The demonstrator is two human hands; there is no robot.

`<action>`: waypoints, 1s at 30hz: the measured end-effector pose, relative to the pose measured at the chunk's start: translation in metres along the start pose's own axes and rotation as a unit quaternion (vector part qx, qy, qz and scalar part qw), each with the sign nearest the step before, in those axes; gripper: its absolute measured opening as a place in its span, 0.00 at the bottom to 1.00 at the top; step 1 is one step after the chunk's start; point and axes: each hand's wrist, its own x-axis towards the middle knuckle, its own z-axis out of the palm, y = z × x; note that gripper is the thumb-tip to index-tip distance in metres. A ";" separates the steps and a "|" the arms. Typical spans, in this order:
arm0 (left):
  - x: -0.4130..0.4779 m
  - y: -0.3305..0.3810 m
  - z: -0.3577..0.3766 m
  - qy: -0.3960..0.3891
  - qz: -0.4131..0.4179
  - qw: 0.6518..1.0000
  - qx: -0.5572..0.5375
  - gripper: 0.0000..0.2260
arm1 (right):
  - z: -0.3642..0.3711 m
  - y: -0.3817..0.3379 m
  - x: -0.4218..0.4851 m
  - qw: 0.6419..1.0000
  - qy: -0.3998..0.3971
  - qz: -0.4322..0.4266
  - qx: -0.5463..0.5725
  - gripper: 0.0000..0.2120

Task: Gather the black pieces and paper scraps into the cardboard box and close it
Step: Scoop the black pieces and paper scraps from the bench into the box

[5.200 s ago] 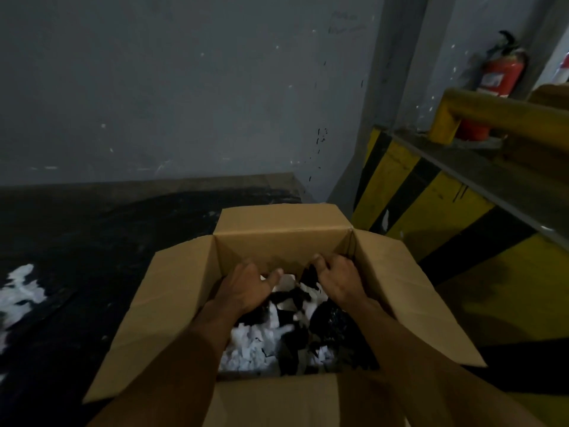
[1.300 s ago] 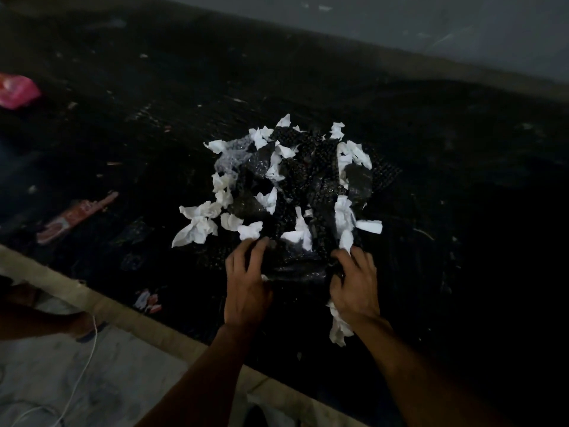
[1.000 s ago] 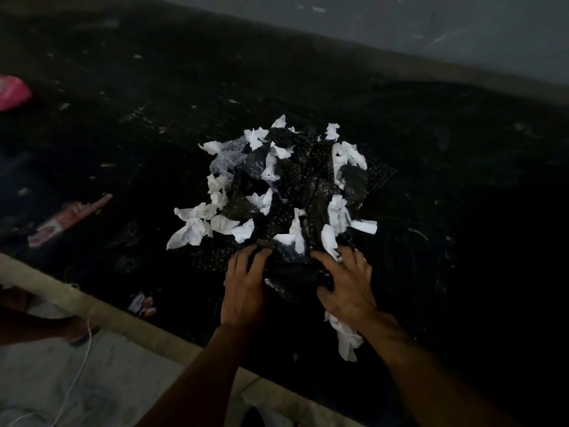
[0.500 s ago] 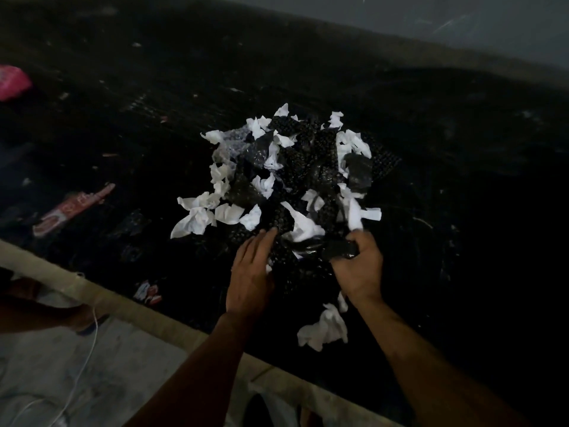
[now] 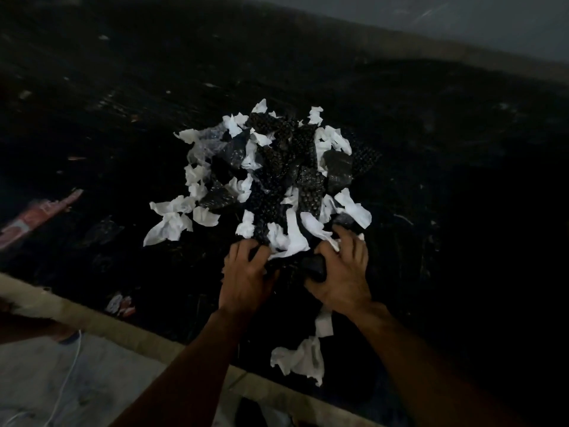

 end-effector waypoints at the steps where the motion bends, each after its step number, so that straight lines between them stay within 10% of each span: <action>1: 0.000 -0.002 0.002 0.007 0.010 1.000 -0.023 0.12 | 0.003 0.001 0.000 1.000 0.009 -0.001 0.009 0.25; 9: 0.010 0.010 -0.012 -0.004 0.043 0.998 -0.039 0.16 | -0.003 0.002 0.021 0.975 0.009 0.004 0.222 0.10; 20: 0.061 0.040 -0.070 0.044 -0.200 0.974 -0.100 0.17 | -0.047 0.015 0.078 0.825 0.091 0.277 0.483 0.05; 30: 0.097 0.059 -0.137 0.059 -0.119 0.990 -0.053 0.16 | -0.144 0.002 0.083 0.909 0.160 0.108 0.368 0.09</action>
